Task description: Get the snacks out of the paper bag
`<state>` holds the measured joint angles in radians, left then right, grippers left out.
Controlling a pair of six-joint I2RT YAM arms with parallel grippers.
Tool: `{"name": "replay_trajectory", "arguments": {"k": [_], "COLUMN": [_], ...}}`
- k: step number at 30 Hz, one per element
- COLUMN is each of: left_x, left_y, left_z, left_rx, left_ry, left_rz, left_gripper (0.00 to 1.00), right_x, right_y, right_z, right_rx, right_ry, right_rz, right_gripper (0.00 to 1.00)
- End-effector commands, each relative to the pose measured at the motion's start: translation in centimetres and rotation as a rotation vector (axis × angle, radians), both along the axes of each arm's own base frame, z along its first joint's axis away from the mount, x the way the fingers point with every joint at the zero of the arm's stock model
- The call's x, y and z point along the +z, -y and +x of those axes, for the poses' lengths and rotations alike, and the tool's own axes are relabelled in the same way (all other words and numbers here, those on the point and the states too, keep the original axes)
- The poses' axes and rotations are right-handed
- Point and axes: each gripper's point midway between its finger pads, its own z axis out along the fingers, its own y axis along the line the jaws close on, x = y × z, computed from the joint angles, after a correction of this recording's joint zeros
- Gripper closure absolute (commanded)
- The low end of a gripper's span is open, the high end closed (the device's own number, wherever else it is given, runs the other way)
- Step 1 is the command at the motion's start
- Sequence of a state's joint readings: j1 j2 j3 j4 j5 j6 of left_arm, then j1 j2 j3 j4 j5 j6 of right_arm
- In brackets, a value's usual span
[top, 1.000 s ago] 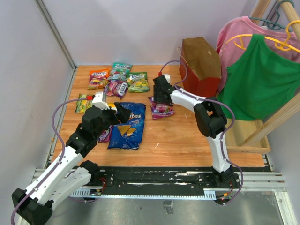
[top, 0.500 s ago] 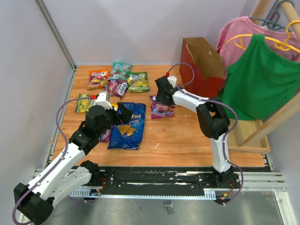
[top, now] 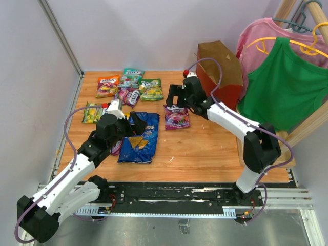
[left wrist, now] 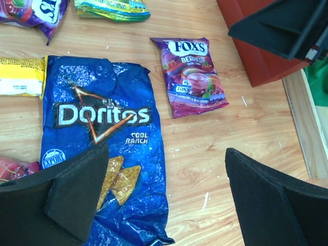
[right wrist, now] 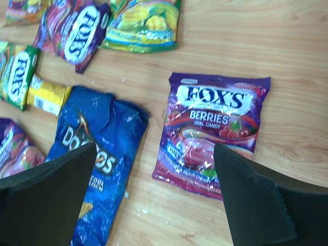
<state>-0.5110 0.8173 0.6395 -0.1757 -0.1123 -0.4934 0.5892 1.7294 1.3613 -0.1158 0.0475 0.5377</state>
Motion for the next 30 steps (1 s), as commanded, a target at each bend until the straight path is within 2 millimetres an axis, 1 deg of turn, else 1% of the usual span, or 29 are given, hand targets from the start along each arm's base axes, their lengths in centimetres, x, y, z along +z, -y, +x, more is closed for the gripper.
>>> {"name": "replay_trajectory", "arguments": {"k": [1, 3, 5, 6, 7, 10, 13, 17, 20, 22, 25, 27, 30], "left_x": [1.6, 1.5, 1.6, 1.7, 1.8, 3.1, 4.7, 7.3, 8.2, 8.3, 8.0, 7.6, 7.2], "left_y": [0.4, 0.4, 0.4, 0.4, 0.3, 0.7, 1.4, 1.2, 1.1, 1.0, 0.9, 0.9, 0.7], "left_z": [0.4, 0.5, 0.6, 0.6, 0.7, 0.6, 0.0, -0.7, -1.3, -1.7, -2.3, -2.5, -2.5], "left_rx": [-0.017, -0.015, -0.013, -0.011, -0.007, -0.02, -0.059, -0.066, -0.077, -0.081, -0.083, -0.087, -0.077], "left_ry": [0.049, 0.045, 0.045, 0.046, 0.046, 0.064, 0.091, 0.133, 0.142, 0.136, 0.128, 0.124, 0.121], "left_rz": [-0.019, -0.016, -0.015, -0.016, -0.016, -0.049, -0.097, -0.129, -0.139, -0.146, -0.162, -0.168, -0.166], "left_gripper": [0.0, 0.0, 0.0, 0.0, 0.0, 0.0, 0.0, 0.0, 0.0, 0.0, 0.0, 0.0, 0.0], "right_x": [-0.6, 0.1, 1.1, 2.3, 2.9, 3.7, 3.7, 3.6, 3.3, 2.7, 1.8, 1.2, 0.7], "right_y": [0.6, 1.5, 2.6, 3.2, 3.9, 5.8, 8.0, 10.5, 11.8, 12.4, 13.1, 13.6, 13.7], "right_z": [-2.5, -3.6, -4.9, -5.7, -6.4, -8.9, -11.2, -13.9, -15.6, -16.8, -17.8, -18.2, -18.5], "right_rx": [0.136, 0.147, 0.144, 0.14, 0.133, 0.112, 0.074, 0.023, 0.003, -0.008, -0.019, -0.035, -0.034], "right_ry": [0.011, 0.046, 0.096, 0.132, 0.15, 0.169, 0.179, 0.205, 0.21, 0.194, 0.194, 0.191, 0.185], "right_rz": [-0.049, -0.05, -0.043, -0.032, -0.03, -0.017, -0.015, 0.005, 0.031, 0.046, 0.061, 0.063, 0.065], "right_gripper": [0.02, 0.02, 0.02, 0.02, 0.02, 0.02, 0.02, 0.02, 0.02, 0.02, 0.02, 0.02, 0.02]}}
